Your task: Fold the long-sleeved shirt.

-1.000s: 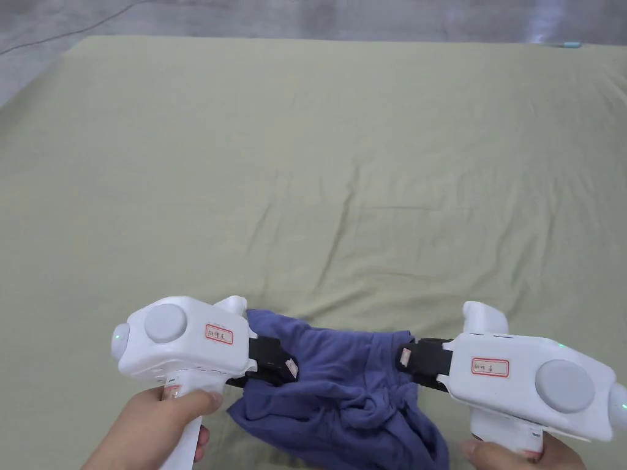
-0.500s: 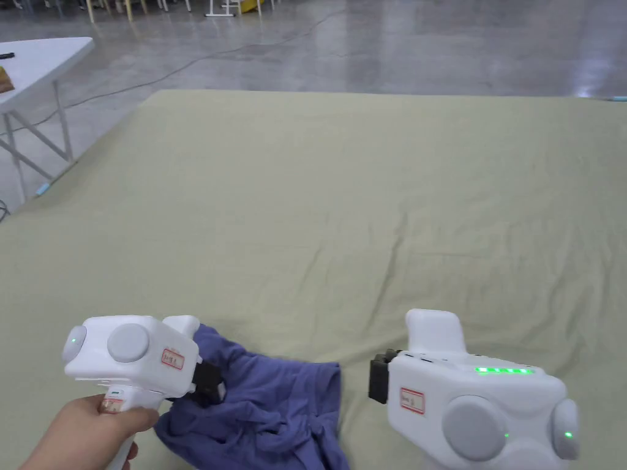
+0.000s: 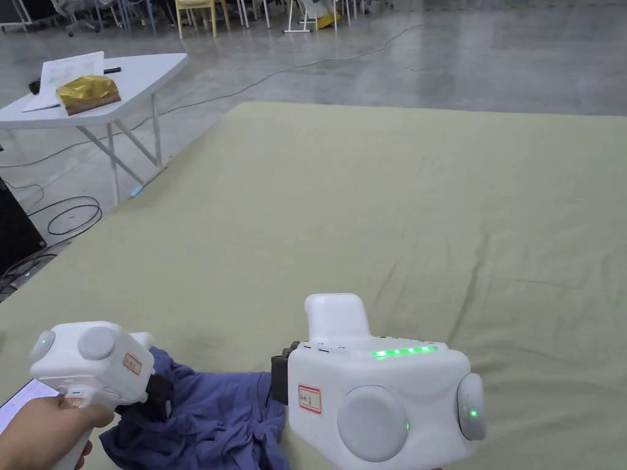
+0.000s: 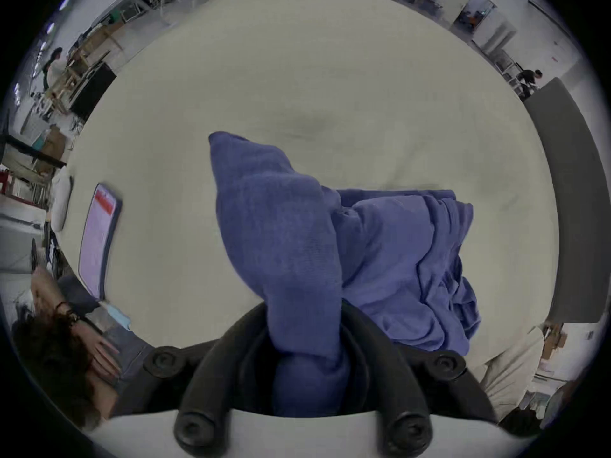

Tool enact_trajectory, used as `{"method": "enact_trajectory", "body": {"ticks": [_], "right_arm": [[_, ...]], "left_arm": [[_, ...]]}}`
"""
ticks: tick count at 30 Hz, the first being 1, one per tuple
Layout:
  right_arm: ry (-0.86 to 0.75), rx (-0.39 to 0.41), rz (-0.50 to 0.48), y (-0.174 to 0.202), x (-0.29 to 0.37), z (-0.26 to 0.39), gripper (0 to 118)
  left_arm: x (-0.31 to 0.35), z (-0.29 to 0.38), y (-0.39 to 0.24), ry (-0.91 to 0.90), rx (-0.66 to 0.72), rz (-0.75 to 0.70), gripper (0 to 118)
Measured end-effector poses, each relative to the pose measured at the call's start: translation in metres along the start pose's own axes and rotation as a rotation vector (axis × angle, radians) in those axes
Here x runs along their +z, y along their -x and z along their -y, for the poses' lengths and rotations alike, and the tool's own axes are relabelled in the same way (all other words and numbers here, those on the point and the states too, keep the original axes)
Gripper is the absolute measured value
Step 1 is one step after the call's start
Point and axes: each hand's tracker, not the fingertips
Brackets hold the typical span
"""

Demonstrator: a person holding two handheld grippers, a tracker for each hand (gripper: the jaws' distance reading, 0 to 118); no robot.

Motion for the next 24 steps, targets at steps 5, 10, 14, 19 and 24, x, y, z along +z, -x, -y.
{"method": "enact_trajectory", "body": {"ticks": [5, 10, 14, 19, 24], "right_arm": [[0.025, 0.057, -0.035, 0.014, 0.000, 0.005, 2], [0.049, 0.056, -0.057, 0.019, -0.002, 0.009, 2], [0.058, 0.058, -0.050, 0.017, -0.003, 0.010, 2], [0.073, 0.047, -0.061, 0.012, -0.003, 0.009, 2], [0.059, 0.062, -0.074, 0.016, 0.003, 0.011, 2]], "left_arm": [[-0.006, -0.007, 0.016, 0.018, -0.004, -0.060, 12], [-0.011, -0.009, 0.021, 0.017, 0.003, -0.066, 12], [-0.009, -0.001, 0.008, 0.009, -0.046, -0.094, 12], [-0.008, -0.010, 0.023, -0.006, 0.022, -0.283, 99], [0.049, 0.007, 0.011, -0.146, -0.011, -0.259, 118]]}}
